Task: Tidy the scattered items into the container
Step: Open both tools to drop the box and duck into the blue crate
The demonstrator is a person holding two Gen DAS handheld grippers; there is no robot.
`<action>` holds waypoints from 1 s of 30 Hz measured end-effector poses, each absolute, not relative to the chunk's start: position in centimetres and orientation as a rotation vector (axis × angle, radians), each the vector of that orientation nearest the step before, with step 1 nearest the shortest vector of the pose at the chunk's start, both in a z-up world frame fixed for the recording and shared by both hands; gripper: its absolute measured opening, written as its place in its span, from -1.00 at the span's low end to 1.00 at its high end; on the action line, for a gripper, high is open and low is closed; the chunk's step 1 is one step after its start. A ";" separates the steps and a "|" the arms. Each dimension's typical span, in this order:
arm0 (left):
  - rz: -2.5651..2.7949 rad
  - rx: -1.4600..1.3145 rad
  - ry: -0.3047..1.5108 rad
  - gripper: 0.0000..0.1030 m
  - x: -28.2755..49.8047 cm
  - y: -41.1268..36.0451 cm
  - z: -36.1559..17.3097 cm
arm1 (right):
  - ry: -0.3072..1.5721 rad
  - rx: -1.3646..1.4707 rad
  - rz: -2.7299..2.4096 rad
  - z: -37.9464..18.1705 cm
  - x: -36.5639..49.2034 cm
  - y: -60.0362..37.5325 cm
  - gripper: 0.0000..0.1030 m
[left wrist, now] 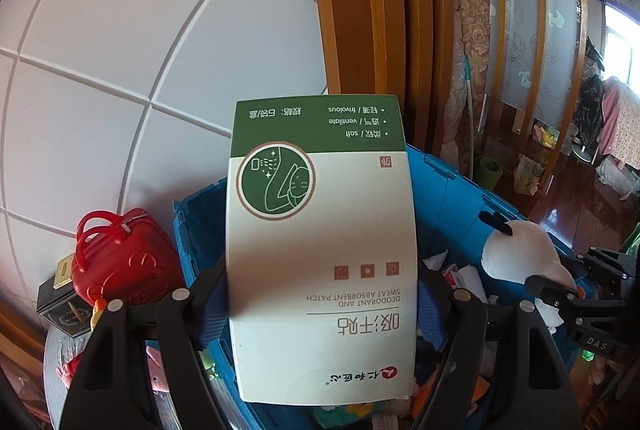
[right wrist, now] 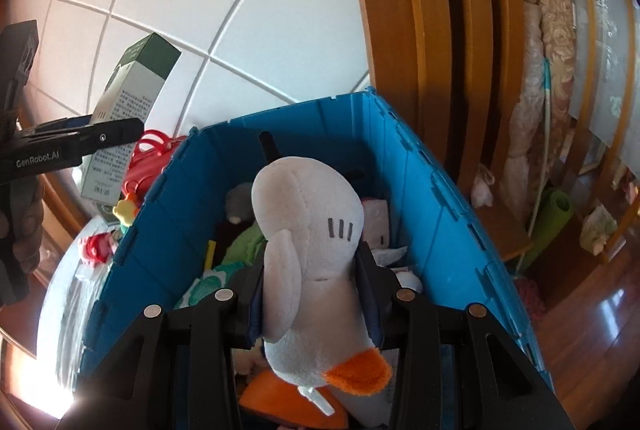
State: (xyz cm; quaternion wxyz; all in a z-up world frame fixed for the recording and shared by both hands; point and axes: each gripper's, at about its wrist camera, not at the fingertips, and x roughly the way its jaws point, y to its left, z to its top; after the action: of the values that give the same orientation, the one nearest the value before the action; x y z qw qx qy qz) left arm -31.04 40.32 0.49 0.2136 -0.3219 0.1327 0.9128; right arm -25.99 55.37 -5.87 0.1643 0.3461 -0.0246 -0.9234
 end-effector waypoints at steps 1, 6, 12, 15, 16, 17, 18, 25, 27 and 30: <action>2.530 -0.895 0.371 0.46 -31.4 40.6 0.4 | -0.074 0.994 -2.633 -6.2 -26.4 55.7 -0.26; 2.517 -0.899 0.379 0.46 -32.8 42.0 0.1 | -0.073 1.024 -2.641 -7.1 -27.6 56.9 -0.25; 2.531 -0.905 0.327 0.99 -34.2 42.8 0.3 | -0.032 0.995 -2.694 -7.2 -27.8 57.3 0.98; 2.548 -0.927 0.282 0.99 -34.7 42.1 0.3 | -0.047 0.989 -2.683 -7.2 -27.8 57.9 0.99; 2.554 -0.931 0.287 0.99 -34.7 41.9 0.2 | -0.056 0.991 -2.681 -7.3 -27.8 58.1 0.99; 2.558 -0.933 0.296 0.99 -34.7 41.7 0.1 | -0.063 0.997 -2.677 -7.4 -27.9 58.2 0.99; 2.561 -0.935 0.302 0.99 -34.6 41.5 0.0 | -0.069 1.001 -2.676 -7.5 -27.9 58.2 0.99; 2.588 -0.965 0.307 0.99 -33.2 38.8 -0.6 | -0.067 0.991 -2.653 -7.3 -27.3 57.5 0.99; 2.600 -0.972 0.306 0.99 -32.6 37.8 -0.8 | -0.057 0.980 -2.645 -7.0 -27.0 56.9 0.99; 2.617 -0.989 0.299 0.99 -31.7 36.1 -1.0 | -0.042 0.960 -2.631 -6.5 -26.3 55.8 0.99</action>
State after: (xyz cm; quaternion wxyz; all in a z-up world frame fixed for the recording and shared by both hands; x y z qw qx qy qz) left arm -31.66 36.06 -1.02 0.1631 -0.3467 0.1048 0.9177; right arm -26.31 55.79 -6.50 0.1692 0.3378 -0.0147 -0.9258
